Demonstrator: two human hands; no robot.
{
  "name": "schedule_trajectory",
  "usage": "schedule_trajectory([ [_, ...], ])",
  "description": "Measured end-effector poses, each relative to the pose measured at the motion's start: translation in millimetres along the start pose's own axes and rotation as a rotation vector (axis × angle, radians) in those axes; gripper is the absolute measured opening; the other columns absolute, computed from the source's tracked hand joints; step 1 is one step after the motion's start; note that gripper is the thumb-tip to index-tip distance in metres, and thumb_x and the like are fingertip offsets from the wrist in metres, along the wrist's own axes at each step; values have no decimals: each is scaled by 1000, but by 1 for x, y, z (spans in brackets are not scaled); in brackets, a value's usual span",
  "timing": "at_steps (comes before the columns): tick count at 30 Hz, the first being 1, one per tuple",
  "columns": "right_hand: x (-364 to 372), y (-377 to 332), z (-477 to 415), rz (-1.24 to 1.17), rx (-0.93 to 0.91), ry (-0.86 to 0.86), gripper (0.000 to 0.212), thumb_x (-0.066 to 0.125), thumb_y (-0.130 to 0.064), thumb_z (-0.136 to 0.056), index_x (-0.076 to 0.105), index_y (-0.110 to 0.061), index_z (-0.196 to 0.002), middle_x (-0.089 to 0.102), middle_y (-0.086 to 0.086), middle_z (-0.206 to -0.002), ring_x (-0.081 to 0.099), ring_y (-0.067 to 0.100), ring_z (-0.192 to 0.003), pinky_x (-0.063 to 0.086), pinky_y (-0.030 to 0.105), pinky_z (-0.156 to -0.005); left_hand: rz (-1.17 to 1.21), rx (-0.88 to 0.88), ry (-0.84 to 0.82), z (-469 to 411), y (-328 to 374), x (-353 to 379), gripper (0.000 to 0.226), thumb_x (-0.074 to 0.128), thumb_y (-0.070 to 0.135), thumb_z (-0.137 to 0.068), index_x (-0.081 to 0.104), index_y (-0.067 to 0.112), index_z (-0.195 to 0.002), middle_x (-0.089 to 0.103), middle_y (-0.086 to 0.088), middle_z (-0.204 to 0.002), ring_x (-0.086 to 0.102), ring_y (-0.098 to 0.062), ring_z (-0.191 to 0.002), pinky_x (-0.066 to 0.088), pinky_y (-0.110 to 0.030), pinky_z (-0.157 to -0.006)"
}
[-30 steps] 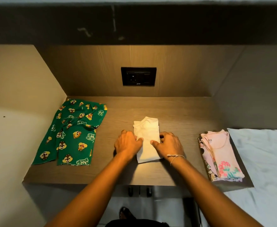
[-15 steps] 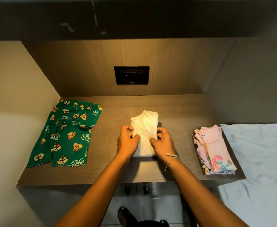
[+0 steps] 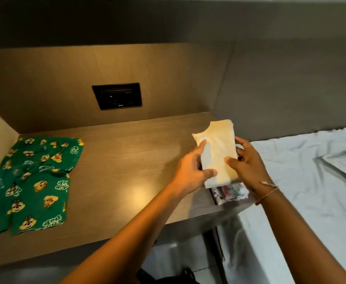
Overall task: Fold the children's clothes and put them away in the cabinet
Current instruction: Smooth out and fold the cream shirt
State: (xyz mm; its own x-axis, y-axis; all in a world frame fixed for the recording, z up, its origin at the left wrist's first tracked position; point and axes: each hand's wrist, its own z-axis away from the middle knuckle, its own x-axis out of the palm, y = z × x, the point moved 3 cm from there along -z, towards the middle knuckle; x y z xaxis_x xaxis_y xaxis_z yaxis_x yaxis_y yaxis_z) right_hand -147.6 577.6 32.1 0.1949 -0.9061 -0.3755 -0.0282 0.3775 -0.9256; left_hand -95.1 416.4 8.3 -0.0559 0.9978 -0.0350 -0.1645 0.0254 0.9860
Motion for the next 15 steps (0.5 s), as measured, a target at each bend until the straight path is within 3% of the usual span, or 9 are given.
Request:
schedule_trajectory([
  [2, -17, 20, -5, 73, 84, 14, 58, 68, -15, -88, 39, -24, -138, 54, 5, -136, 57, 26, -114, 52, 45, -91, -337, 17, -3, -15, -8, 22, 93, 81, 20, -75, 27, 24, -150, 44, 2, -148, 47, -22, -127, 47, -45, -101],
  [4, -24, 45, -5, 226, 156, -23, 61, 69, -20, -87, 37, -22, -139, 52, 8, -140, 55, 31, -120, 48, 43, -94, -850, 55, -35, -20, -23, 36, 89, 74, 45, -77, 26, 28, -150, 35, 2, -153, 35, -28, -132, 35, -48, -106],
  [6, -26, 66, 0, 385, 229, -45, 66, 70, -31, -86, 35, -22, -141, 50, 9, -143, 54, 33, -123, 47, 44, -98, -1135, 83, -17, -16, -39, 39, 88, 62, 66, -76, 24, 33, -149, 21, -1, -158, 23, -31, -135, 24, -50, -105],
  [8, -32, 70, 2, 468, 193, 7, 71, 68, -45, -84, 33, -25, -143, 46, 5, -147, 52, 32, -125, 46, 46, -100, -1160, 131, 19, -16, -49, 33, 93, 55, 75, -73, 19, 35, -150, 4, -4, -161, 9, -32, -142, 18, -52, -109],
  [10, -37, 60, -5, 532, 18, 47, 70, 61, -51, -86, 31, -29, -145, 40, 1, -151, 47, 29, -131, 43, 48, -103, -1183, 207, -34, -25, -49, 26, 105, 51, 82, -70, 8, 31, -152, -11, -2, -162, -9, -28, -147, 7, -55, -114],
  [13, -27, 56, -23, 762, -237, -153, 67, 42, -55, -95, 16, -28, -151, 20, -2, -160, 25, 26, -145, 26, 49, -115, -1261, 222, -198, -42, -48, 21, 122, 42, 91, -64, -3, 21, -153, -14, -2, -162, -20, -26, -146, -4, -57, -117],
  [15, -14, 75, -31, 930, -228, -330, 69, 21, -60, -96, -1, -28, -153, -1, -4, -163, 4, 24, -150, 6, 47, -119, -1316, 194, -274, -49, -55, 20, 126, 38, 94, -62, -5, 18, -153, -11, -4, -162, -19, -26, -146, -6, -56, -117],
])
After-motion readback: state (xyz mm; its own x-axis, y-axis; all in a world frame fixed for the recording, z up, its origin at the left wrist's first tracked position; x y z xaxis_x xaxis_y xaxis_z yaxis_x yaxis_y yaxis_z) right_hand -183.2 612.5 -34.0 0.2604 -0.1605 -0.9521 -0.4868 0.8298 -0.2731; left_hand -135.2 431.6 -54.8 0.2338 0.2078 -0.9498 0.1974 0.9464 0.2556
